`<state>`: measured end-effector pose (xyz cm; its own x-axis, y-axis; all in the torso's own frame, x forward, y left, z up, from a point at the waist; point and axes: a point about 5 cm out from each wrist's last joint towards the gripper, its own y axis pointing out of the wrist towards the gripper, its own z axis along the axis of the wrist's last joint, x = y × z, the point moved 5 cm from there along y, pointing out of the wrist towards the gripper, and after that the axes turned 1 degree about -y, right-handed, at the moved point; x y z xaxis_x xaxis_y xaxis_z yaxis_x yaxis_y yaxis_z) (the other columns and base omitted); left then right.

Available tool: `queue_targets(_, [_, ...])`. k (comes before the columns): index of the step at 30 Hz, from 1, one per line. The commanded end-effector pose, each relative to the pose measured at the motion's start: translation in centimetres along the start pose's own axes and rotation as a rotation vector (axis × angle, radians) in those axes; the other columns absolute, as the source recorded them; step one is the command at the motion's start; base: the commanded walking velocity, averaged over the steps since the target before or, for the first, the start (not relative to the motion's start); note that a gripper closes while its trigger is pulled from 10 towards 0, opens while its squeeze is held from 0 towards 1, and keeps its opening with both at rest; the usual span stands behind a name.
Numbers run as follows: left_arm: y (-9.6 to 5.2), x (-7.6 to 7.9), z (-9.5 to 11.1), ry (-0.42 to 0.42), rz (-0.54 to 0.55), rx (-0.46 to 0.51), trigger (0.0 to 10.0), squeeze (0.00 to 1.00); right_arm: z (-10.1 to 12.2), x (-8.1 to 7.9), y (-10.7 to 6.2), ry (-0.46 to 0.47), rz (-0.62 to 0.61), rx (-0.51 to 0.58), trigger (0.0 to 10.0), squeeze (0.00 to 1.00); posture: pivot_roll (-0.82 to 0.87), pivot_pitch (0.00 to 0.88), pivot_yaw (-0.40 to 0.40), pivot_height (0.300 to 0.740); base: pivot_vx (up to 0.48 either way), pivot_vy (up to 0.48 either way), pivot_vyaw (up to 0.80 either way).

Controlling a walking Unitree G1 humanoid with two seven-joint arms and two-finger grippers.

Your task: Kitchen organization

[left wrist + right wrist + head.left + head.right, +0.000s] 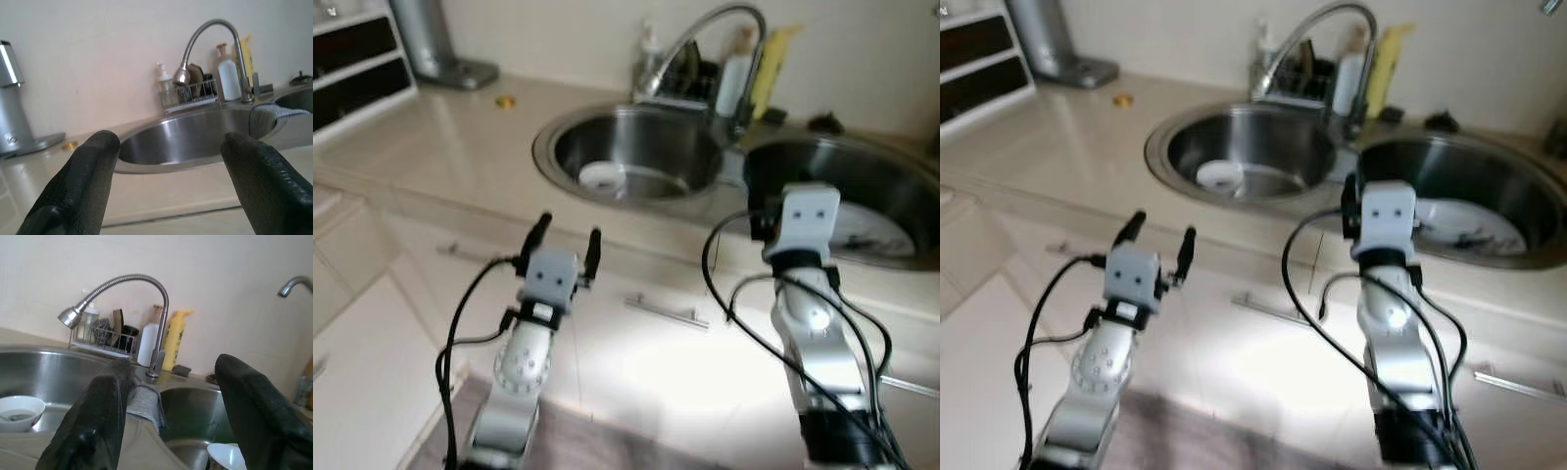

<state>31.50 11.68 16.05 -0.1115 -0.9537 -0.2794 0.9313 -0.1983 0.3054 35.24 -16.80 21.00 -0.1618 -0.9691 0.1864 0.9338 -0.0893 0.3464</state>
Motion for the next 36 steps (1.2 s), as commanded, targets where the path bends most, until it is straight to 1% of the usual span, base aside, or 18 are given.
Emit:
queue_targets(1, [0.0, -0.5, -0.1, 0.009, 0.009, -0.003, 10.0, 0.00, 0.5, -0.6, 0.0, 0.003, 0.019, 0.011, 10.0, 0.00, 0.10, 0.000, -0.064, 0.740, 0.000, 0.480, -0.80])
queue_targets(5, [-0.1, -0.5, -0.1, 0.015, 0.009, 0.000, 10.0, 0.00, 0.2, -0.5, -0.5, 0.004, 0.018, -0.005, 10.0, 0.00, 0.10, 0.000, -0.060, 0.740, 0.000, 0.080, -0.80])
queue_targets(15, [0.0, -0.5, 0.0, 0.027, 0.000, 0.005, 10.0, 0.00, 0.1, -0.4, -0.9, 0.000, 0.008, -0.008, 10.0, 0.00, 0.10, 0.000, -0.056, 0.740, 0.000, 0.000, -0.80])
queue_targets(17, [0.0, -0.5, 0.0, 0.033, -0.002, 0.008, 10.0, 0.00, 0.2, -0.3, -1.3, -0.014, 0.000, 0.000, 10.0, 0.00, 0.10, 0.000, -0.056, 0.740, 0.000, 0.000, -0.80])
queue_targets(28, [0.0, -0.5, 0.3, 0.046, -0.002, 0.029, 10.0, 0.00, 0.8, 0.7, -1.9, -0.058, -0.052, 0.039, 10.0, 0.00, 0.09, 0.000, -0.053, 0.740, 0.000, 0.000, -0.80])
queue_targets(36, [0.0, -0.5, 0.4, 0.048, -0.002, 0.034, 10.0, 0.00, 0.8, 0.8, -2.0, -0.070, -0.057, 0.041, 10.0, 0.00, 0.09, 0.000, -0.054, 0.740, 0.000, 0.000, -0.80])
